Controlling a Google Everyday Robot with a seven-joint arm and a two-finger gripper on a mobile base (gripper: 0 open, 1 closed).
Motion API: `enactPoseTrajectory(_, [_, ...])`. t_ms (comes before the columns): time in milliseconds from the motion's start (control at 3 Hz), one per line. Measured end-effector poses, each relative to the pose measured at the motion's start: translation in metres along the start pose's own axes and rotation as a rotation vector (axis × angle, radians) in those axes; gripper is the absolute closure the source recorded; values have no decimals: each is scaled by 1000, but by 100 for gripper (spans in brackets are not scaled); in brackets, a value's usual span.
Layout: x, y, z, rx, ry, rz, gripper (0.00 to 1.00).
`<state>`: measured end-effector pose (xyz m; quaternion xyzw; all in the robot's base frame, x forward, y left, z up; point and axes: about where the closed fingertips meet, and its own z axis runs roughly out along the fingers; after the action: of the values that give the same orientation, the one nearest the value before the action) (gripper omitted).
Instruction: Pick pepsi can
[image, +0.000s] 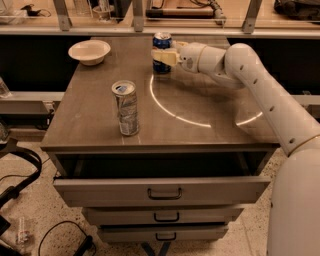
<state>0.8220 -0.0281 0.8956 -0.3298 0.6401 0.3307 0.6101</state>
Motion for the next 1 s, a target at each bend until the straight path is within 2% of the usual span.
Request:
enactPoseTrajectory(333, [0,3,4,-6,0,1,99])
enactPoseTrajectory(667, [1,4,5,-8,0,1,100])
enactPoseTrajectory(1000, [-44,13,-31,17,10,-74,100])
